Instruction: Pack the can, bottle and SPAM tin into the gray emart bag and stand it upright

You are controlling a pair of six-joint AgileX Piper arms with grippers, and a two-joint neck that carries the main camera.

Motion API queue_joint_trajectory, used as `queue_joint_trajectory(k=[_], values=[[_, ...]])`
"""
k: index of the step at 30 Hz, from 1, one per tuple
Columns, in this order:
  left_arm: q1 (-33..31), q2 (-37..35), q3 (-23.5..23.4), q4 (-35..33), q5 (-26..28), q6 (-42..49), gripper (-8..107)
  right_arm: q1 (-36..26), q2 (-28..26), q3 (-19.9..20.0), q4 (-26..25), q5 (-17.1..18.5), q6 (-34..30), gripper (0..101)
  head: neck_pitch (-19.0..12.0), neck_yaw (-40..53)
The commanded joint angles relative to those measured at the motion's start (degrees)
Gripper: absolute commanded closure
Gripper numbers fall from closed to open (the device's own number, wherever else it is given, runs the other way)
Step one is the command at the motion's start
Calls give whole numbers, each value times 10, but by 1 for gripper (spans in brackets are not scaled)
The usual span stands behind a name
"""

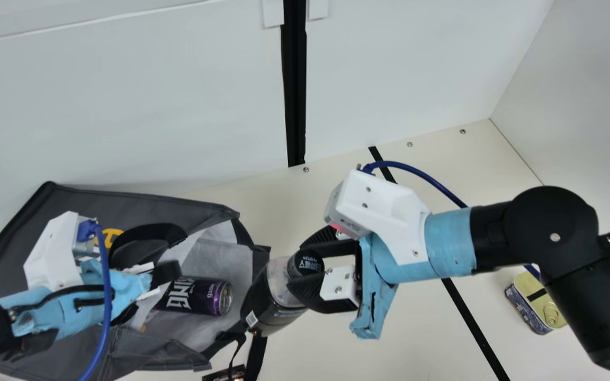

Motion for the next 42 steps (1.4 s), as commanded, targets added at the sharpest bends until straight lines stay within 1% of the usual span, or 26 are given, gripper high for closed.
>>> queue_joint_trajectory(k=[1,6,9,24,42], values=[[0,0,0,0,0,0,107,0,4,-1,4,1,-1,101,-13,0],[0,0,0,0,0,0,107,1,17,-6,12,1,-6,101,-13,0],[0,0,0,0,0,0,107,10,26,-5,15,-10,-7,101,-13,0],[0,0,0,0,0,0,107,88,63,22,24,-97,-7,101,-13,0],[0,0,0,0,0,0,107,166,116,49,85,-197,-23,101,-13,0]])
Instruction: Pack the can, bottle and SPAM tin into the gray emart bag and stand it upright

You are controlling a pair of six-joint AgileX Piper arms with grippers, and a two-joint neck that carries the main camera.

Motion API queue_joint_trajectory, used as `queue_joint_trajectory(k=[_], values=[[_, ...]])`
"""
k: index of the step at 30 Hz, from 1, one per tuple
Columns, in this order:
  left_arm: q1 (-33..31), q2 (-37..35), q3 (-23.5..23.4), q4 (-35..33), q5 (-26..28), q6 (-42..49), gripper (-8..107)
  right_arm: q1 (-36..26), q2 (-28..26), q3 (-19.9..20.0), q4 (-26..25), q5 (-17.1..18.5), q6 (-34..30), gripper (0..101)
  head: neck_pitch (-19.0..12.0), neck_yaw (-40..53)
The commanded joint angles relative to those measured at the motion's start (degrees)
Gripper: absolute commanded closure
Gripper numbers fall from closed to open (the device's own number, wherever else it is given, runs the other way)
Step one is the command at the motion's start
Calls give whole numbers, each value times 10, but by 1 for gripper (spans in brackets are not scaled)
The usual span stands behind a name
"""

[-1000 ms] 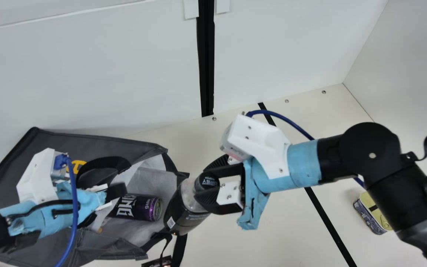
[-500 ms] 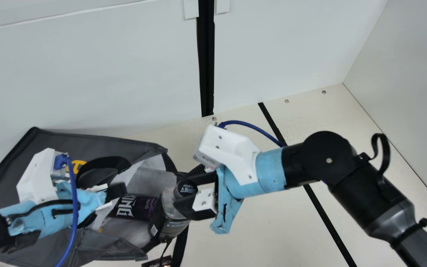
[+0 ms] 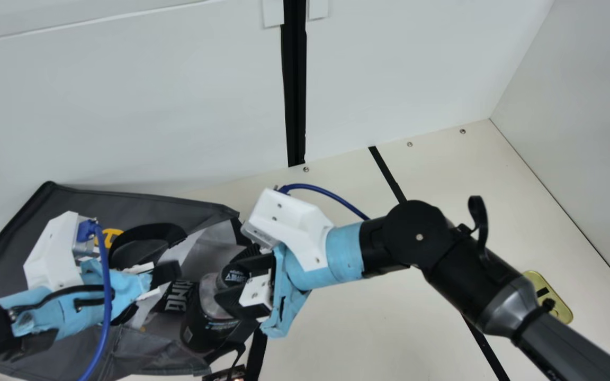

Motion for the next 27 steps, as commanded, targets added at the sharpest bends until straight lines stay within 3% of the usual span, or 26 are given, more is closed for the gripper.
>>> queue_joint_trajectory(k=[1,13,27], values=[[0,0,0,0,0,0,107,9,5,3,8,-10,-3,101,-13,0],[0,0,0,0,0,0,107,49,43,25,62,-78,-36,101,-13,0],[0,0,0,0,0,0,107,76,87,40,134,-131,-82,101,-13,0]])
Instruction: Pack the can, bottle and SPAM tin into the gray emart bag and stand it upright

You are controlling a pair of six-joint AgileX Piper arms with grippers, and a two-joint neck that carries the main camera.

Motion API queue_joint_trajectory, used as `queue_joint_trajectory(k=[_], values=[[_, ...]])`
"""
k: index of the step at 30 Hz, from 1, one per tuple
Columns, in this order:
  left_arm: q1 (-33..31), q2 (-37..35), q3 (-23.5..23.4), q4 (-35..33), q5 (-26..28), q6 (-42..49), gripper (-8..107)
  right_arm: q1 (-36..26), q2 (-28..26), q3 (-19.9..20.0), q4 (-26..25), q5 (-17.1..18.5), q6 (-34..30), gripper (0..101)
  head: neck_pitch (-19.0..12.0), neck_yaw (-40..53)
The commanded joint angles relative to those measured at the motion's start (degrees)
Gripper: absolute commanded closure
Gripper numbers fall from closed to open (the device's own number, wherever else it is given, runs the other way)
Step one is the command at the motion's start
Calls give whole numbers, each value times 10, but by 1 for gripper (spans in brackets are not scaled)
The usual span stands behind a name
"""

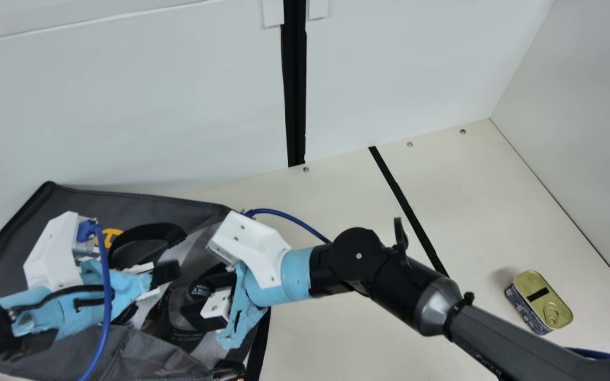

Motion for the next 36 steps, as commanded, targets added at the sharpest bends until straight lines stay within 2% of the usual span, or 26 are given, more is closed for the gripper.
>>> queue_joint_trajectory(k=[1,21,36], values=[[0,0,0,0,0,0,107,3,6,-1,8,-4,-2,101,-13,-1],[0,0,0,0,0,0,107,32,44,-13,47,-43,-18,101,-13,-1],[0,0,0,0,0,0,107,29,49,-17,50,-36,-26,51,-13,-1]])
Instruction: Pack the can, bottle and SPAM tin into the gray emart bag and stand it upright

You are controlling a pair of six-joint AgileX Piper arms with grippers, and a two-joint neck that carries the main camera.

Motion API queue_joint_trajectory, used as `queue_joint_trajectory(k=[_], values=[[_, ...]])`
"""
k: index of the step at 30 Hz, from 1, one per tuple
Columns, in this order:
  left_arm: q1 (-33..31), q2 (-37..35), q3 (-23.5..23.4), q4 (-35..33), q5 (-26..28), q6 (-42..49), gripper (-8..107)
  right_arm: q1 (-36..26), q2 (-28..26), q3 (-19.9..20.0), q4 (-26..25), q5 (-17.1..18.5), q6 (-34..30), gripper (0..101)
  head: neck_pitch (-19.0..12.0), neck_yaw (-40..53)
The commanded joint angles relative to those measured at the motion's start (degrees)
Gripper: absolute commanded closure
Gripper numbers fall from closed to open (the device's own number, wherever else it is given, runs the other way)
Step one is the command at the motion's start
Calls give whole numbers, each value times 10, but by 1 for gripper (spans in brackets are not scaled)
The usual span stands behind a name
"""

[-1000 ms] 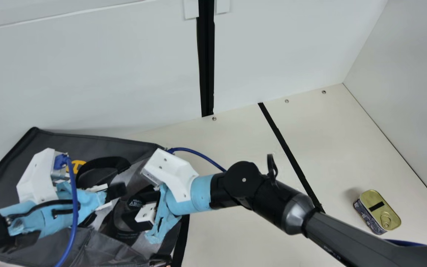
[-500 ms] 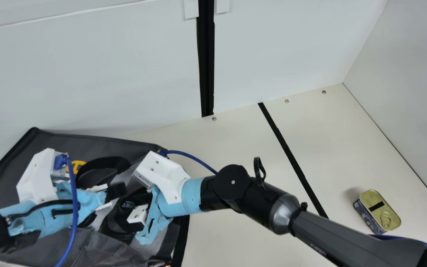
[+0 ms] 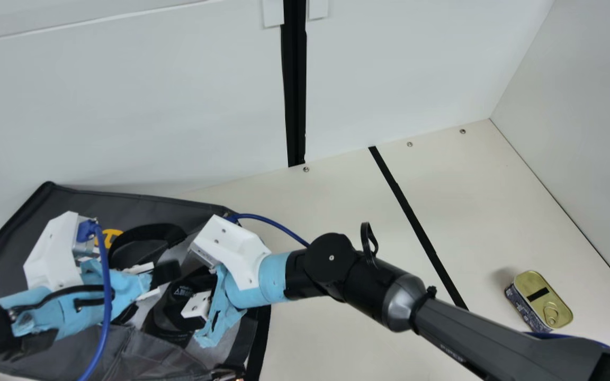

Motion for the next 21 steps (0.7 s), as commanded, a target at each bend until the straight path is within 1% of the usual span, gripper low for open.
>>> queue_joint_trajectory(k=[1,13,14,21], values=[[0,0,0,0,0,0,107,0,0,-1,-1,3,-1,48,-13,-1],[0,0,0,0,0,0,107,-3,-5,-1,-7,10,2,8,-13,-1],[0,0,0,0,0,0,107,-4,-6,-1,-8,11,2,6,-13,-1],[0,0,0,0,0,0,107,-17,-22,9,-15,25,2,6,-13,-1]])
